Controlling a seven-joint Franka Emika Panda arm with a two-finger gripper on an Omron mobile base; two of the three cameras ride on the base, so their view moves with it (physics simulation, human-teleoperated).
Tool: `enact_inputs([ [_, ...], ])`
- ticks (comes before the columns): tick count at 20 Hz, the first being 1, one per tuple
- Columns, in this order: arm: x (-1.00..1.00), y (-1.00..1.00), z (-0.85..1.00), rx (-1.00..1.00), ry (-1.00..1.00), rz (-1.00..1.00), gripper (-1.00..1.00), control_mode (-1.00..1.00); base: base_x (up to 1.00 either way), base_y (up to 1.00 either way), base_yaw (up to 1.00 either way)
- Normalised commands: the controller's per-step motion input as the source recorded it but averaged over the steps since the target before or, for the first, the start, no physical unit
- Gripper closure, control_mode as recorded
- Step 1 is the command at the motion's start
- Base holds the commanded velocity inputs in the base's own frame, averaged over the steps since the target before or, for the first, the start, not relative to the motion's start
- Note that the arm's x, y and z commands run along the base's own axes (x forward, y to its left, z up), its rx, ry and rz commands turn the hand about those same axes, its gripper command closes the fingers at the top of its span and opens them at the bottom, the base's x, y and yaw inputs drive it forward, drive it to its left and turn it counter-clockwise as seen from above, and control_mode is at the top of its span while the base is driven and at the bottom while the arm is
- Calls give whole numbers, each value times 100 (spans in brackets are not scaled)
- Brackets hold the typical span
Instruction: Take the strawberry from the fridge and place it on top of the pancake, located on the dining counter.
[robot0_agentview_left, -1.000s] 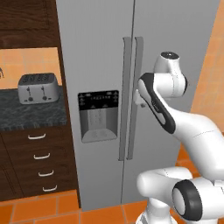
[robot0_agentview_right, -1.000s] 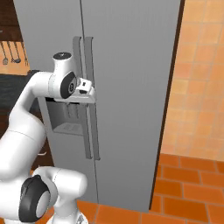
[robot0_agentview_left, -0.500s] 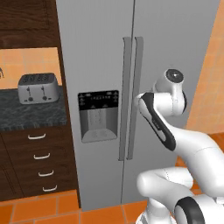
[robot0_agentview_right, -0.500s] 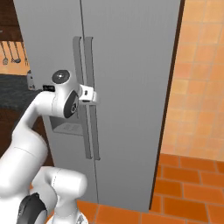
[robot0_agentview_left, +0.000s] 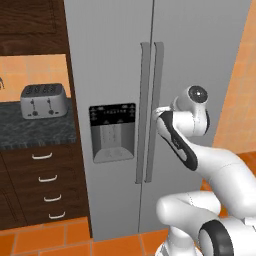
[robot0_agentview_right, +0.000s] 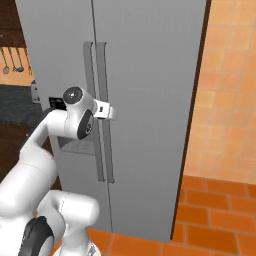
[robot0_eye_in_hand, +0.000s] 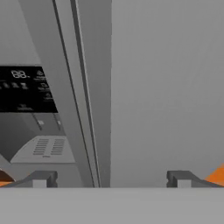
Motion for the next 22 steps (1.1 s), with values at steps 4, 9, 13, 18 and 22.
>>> enact_inputs([
  [4,39,0,0,0,0,0,-100,-100,0,0,0],
  [9,36,0,0,0,0,0,-100,-100,0,0,0],
  [13,31,0,0,0,0,0,-100,-100,0,0,0],
  [18,33,0,-9,0,-2,0,-100,-100,0,0,0],
  [22,34,2,-11,0,-5,0,-100,-100,0,0,0],
])
